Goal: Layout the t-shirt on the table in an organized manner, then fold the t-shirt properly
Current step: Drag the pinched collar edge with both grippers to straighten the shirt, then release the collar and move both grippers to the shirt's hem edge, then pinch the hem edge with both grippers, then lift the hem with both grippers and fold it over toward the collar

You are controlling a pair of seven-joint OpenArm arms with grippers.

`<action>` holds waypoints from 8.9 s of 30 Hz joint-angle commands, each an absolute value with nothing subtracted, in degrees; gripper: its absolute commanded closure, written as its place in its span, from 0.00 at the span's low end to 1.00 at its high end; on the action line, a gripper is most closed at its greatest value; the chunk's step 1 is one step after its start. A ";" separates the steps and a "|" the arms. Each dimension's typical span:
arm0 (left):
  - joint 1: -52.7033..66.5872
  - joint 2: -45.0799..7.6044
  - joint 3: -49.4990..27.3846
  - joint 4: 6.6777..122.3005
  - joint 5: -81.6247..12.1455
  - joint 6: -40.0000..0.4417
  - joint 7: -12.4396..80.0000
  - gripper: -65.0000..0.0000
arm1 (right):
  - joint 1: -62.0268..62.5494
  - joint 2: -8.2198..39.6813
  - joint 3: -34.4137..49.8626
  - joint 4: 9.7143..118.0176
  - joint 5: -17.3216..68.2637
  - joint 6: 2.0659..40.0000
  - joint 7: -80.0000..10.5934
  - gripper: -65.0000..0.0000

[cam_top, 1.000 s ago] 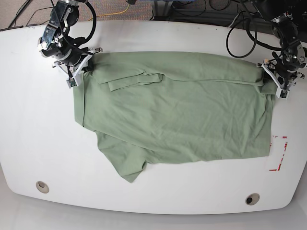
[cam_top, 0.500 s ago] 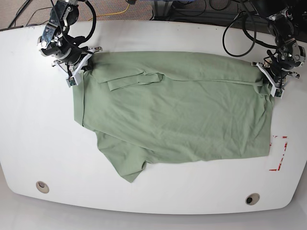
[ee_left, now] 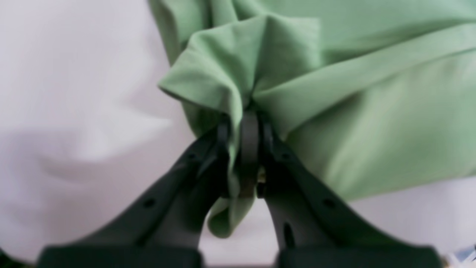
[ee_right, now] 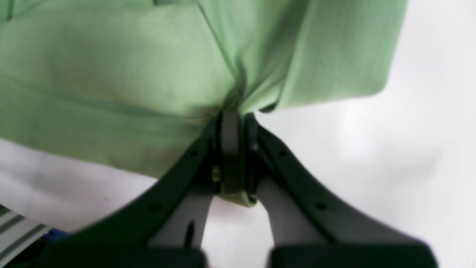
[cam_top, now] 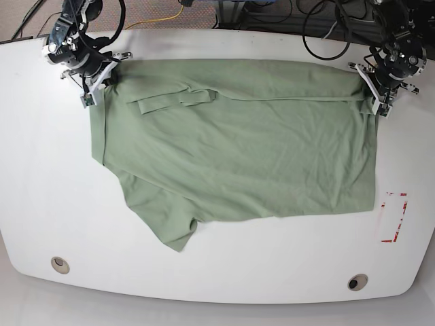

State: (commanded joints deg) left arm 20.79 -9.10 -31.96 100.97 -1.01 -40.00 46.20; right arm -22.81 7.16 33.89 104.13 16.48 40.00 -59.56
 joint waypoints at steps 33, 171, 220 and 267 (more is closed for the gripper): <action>28.35 -10.24 -32.40 105.89 -1.01 -40.00 46.29 0.62 | -30.73 7.34 38.29 104.48 16.48 40.00 -59.56 0.80; -31.16 -19.21 -23.60 38.46 2.24 -40.00 18.95 0.41 | 30.90 16.40 12.62 40.75 16.13 40.00 -37.41 0.98; -29.85 -17.54 -20.00 38.20 2.07 -40.00 19.21 1.00 | 29.41 16.57 12.62 45.05 16.13 40.00 -37.58 1.00; -4.26 -19.12 -22.81 80.48 -4.62 -40.00 34.77 1.00 | 11.38 16.57 18.86 99.03 16.31 40.00 -71.78 1.00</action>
